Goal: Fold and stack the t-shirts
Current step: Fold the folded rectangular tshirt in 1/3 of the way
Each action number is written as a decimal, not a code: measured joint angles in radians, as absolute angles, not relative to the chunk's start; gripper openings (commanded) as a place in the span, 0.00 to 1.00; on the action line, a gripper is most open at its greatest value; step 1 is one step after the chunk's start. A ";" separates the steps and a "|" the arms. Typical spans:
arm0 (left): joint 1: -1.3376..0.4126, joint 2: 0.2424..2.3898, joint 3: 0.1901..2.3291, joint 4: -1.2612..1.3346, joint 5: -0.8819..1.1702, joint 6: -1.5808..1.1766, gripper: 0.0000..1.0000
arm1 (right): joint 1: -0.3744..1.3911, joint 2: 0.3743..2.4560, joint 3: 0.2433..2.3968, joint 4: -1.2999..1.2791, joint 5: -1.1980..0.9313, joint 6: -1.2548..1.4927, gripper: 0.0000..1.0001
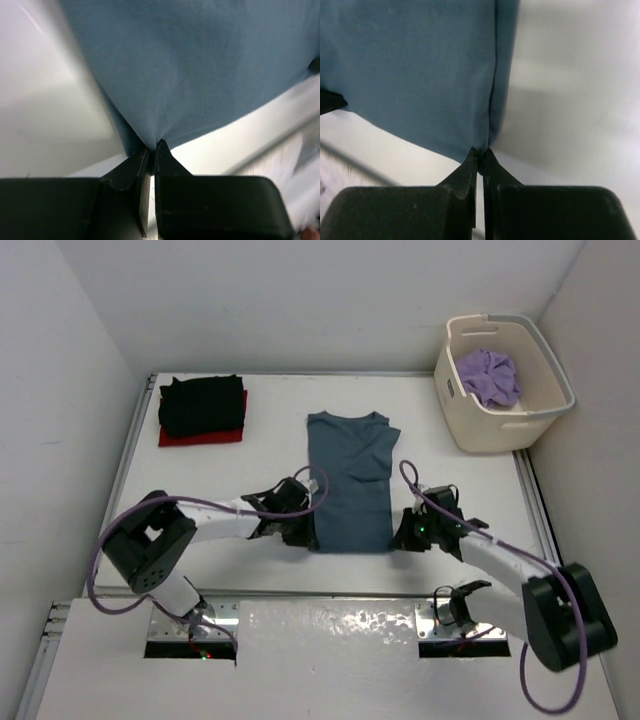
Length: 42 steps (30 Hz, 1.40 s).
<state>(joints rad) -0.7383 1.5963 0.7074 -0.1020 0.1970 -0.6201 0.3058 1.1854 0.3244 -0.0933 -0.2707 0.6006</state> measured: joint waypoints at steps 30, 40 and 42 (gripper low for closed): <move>-0.493 1.602 1.139 -0.286 0.022 -0.478 1.00 | 0.196 1.853 1.183 -0.196 0.160 0.550 0.52; -0.463 1.708 1.154 -0.266 0.073 -0.467 1.00 | 0.165 2.082 1.374 -0.180 0.125 0.579 0.26; -0.458 1.717 1.154 -0.266 0.078 -0.467 1.00 | 0.164 2.096 1.388 -0.179 0.117 0.586 0.13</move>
<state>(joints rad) -0.4583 1.7172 1.1538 -0.2661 0.0780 -0.4671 0.1638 2.0964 1.3884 -0.1795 0.1169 0.5861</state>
